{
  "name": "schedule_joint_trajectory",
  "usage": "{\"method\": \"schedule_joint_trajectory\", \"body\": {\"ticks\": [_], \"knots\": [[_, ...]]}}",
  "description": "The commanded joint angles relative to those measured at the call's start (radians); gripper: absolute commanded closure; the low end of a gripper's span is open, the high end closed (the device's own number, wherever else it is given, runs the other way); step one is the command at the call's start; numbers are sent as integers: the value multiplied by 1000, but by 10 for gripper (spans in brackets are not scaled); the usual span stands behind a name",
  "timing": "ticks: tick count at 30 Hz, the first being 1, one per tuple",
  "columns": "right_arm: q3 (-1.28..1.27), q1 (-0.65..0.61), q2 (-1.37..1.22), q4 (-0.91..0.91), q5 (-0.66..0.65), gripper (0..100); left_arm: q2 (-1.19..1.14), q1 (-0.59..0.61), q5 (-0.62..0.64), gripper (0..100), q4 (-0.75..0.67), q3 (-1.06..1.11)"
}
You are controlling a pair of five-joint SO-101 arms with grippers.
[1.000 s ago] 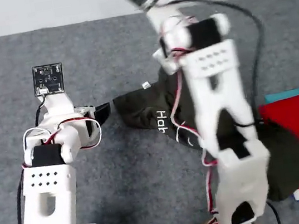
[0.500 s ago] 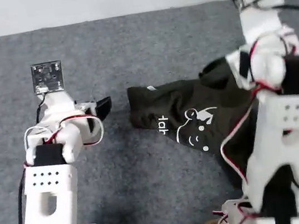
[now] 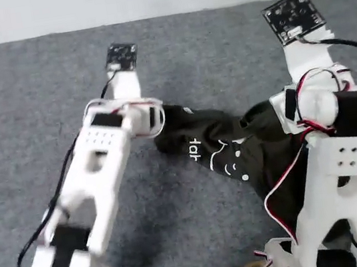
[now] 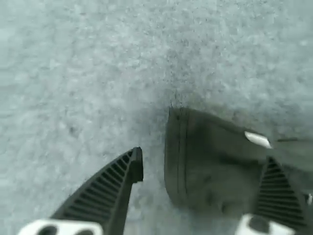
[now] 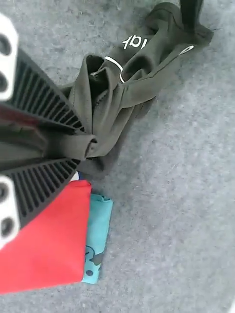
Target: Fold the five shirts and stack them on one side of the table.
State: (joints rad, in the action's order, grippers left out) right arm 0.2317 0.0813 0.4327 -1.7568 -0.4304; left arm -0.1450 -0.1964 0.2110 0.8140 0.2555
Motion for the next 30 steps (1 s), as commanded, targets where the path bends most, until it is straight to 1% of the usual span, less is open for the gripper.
{"method": "schedule_joint_trajectory", "body": {"ticks": [1, 6, 13, 16, 18, 21, 24, 30], "knots": [[-2, 7, 27, -36, -9, 990, -236, -2, -21, 633, 112, -325], [-2, 8, 27, -36, -8, 990, -555, -2, -21, 633, 327, -728], [-2, 8, 25, -36, -6, 990, -933, -8, -17, 636, 543, -1311], [-2, 8, 25, -36, -3, 990, -1074, -15, -14, 638, 635, -1523], [-2, 8, 25, -36, -3, 990, -1157, -35, -14, 668, 690, -1647], [-2, 8, 25, -36, -2, 990, -1255, -83, -15, 746, 746, -1827], [-2, 8, 28, -36, -2, 990, -1318, -118, -20, 818, 779, -1945], [-2, 8, 33, -36, -2, 990, -1307, -127, -20, 915, 783, -1928]]}}
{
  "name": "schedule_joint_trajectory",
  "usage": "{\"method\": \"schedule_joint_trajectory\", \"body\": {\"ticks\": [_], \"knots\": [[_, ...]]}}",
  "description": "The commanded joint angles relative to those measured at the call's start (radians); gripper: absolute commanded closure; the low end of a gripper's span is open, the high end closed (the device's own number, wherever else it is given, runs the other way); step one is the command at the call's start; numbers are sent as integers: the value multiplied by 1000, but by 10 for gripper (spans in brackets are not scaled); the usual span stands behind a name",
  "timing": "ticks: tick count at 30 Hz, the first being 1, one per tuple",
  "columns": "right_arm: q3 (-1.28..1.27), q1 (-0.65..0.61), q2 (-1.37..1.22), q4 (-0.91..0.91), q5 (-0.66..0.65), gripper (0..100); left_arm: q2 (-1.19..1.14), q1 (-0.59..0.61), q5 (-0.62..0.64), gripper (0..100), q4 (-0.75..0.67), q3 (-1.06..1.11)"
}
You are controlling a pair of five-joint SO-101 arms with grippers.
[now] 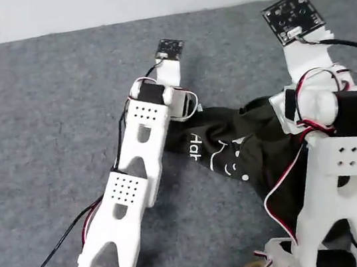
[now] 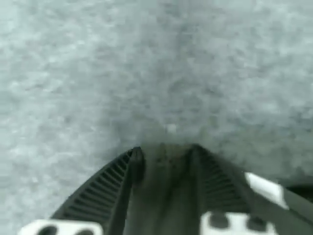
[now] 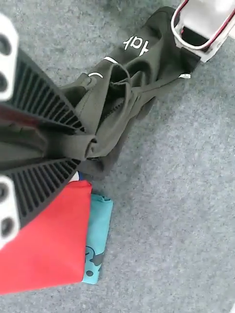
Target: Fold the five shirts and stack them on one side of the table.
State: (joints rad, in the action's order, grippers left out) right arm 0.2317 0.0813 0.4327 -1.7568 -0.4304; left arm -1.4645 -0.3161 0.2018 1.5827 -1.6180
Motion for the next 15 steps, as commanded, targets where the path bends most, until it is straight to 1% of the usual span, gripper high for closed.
{"method": "schedule_joint_trajectory", "body": {"ticks": [1, 3, 5, 8, 12, 15], "knots": [[-2, 8, 33, -36, -2, 990, 9, -8, -11, 942, 14, -59], [-2, 8, 35, -36, -2, 990, 8, -8, -11, 992, 14, -59], [-2, 8, 35, -36, -2, 990, 12, 2, -12, 987, 20, -59], [-2, 12, 35, -36, -2, 990, 60, 52, -12, 988, 28, -61], [-2, 8, 31, -19, 0, 990, 235, 153, -12, 988, 103, -61], [-3, 8, 24, 77, 2, 990, 388, 219, -12, 988, 172, -61]]}}
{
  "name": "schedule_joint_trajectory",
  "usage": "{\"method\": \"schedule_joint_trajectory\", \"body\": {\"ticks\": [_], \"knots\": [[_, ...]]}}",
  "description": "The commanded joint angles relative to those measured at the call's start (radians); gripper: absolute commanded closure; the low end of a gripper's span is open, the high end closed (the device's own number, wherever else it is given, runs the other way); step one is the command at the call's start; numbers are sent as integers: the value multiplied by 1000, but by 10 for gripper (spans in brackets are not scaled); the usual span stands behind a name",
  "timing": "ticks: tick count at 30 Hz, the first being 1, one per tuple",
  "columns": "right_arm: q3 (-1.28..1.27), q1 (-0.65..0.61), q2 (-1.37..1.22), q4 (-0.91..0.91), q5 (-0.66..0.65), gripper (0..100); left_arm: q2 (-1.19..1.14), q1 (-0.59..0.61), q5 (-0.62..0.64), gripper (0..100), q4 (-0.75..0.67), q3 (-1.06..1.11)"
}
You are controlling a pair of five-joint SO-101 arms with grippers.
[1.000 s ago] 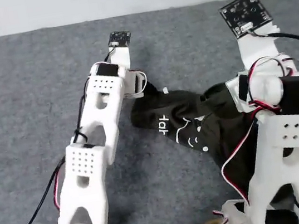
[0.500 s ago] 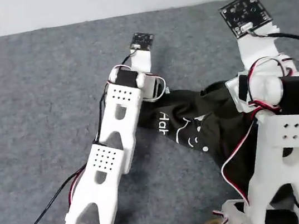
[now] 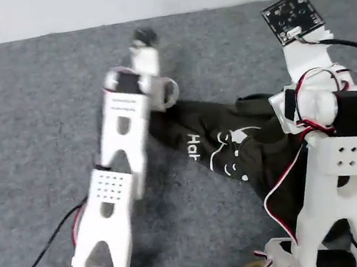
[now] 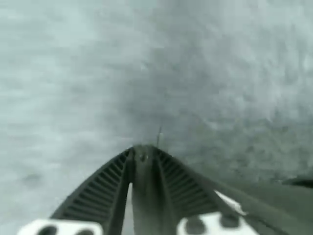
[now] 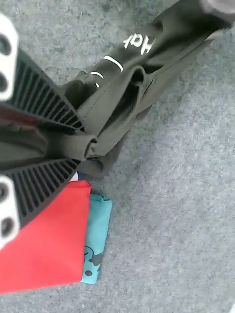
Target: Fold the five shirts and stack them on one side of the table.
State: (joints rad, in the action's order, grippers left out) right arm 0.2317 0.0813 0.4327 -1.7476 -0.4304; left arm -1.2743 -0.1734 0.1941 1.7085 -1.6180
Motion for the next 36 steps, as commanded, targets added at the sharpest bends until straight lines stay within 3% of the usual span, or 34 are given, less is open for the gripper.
{"method": "schedule_joint_trajectory", "body": {"ticks": [1, 9, 18, 24, 32, 36], "knots": [[-3, 8, 24, 116, 11, 990, 244, 98, -5, 988, 49, -59], [-3, 1, -13, 466, 77, 990, 489, 180, -5, 988, 48, -58], [6, -163, -302, 809, 66, 990, 514, 176, -5, 988, 11, -59], [110, -216, -506, 1049, -28, 990, 468, 181, -5, 988, -222, -59], [710, -186, -722, 1018, -58, 990, 514, 196, -6, 988, -664, -59], [1026, -148, -817, 954, -95, 990, 588, 213, -40, 988, -752, -59]]}}
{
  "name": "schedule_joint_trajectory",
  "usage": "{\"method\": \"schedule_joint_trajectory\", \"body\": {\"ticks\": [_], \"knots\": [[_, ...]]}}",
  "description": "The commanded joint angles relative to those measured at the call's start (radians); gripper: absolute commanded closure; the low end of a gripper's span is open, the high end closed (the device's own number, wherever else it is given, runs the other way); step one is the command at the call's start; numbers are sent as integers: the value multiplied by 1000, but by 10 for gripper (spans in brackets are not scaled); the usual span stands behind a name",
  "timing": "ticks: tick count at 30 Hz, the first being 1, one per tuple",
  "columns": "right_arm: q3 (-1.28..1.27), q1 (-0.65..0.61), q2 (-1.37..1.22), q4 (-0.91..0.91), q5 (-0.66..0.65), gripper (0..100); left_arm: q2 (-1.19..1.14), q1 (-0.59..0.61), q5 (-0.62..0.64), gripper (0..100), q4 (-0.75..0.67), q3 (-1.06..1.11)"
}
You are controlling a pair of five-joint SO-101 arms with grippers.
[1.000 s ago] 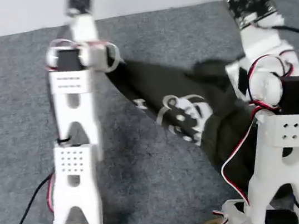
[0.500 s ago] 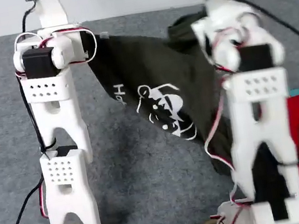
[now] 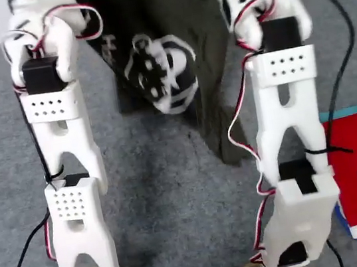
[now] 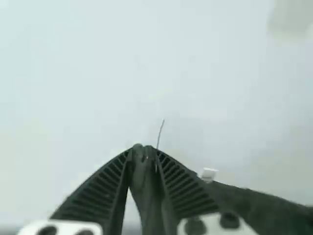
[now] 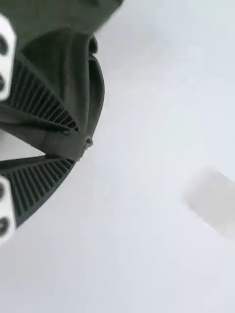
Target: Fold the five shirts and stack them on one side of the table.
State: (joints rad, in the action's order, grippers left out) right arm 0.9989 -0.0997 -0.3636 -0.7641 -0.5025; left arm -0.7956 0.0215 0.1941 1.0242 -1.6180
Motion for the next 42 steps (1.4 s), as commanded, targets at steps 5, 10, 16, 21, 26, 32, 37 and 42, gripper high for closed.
{"method": "schedule_joint_trajectory", "body": {"ticks": [5, 10, 16, 21, 26, 32, 37, 42], "knots": [[489, 88, -101, -107, -23, 990, 143, 29, -173, 988, -31, -58], [508, 130, -117, -76, -25, 990, 141, 23, -206, 988, -2, -58], [502, 140, -93, -93, -25, 990, 141, 25, -206, 988, 9, -58], [508, 134, -82, -421, -25, 990, 143, 28, -209, 988, 192, -59], [516, 125, -50, -817, -18, 990, 152, 28, -209, 988, 448, -61], [465, 104, 99, -1035, 17, 990, 215, 29, -210, 988, 689, -61], [124, 65, 357, -1036, 23, 990, 304, 54, -209, 988, 733, -59], [-298, 27, 697, -1036, 21, 990, 451, 66, -209, 988, 733, -53]]}}
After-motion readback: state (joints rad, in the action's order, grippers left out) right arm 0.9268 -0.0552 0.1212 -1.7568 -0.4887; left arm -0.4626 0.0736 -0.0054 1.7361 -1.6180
